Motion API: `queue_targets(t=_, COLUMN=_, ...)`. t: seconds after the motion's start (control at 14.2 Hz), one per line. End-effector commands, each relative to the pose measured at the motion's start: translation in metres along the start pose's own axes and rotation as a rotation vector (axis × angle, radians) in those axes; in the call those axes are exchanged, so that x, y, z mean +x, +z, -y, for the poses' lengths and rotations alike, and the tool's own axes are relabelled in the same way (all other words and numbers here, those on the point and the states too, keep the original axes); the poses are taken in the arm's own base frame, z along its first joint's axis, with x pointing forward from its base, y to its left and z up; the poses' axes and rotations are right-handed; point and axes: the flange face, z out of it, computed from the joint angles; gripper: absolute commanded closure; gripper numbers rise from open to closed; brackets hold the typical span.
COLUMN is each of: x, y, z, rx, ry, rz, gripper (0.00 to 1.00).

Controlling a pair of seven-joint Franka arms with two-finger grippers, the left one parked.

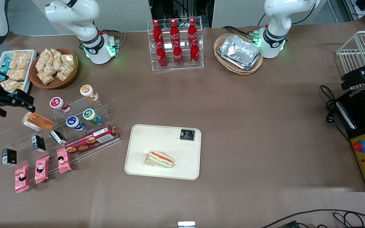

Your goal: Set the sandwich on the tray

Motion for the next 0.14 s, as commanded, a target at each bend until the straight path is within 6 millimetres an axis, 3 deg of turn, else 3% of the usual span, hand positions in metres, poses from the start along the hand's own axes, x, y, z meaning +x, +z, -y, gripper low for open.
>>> queue_targets(t=0.0, x=-0.0013, y=-0.0007, z=0.0019, rx=0.009, ry=0.005, rz=-0.013, gripper=0.00)
queue_targets(t=0.07, x=-0.0015, y=0.0011, z=-0.0001, rx=0.014, ry=0.007, rz=-0.009, gripper=0.00)
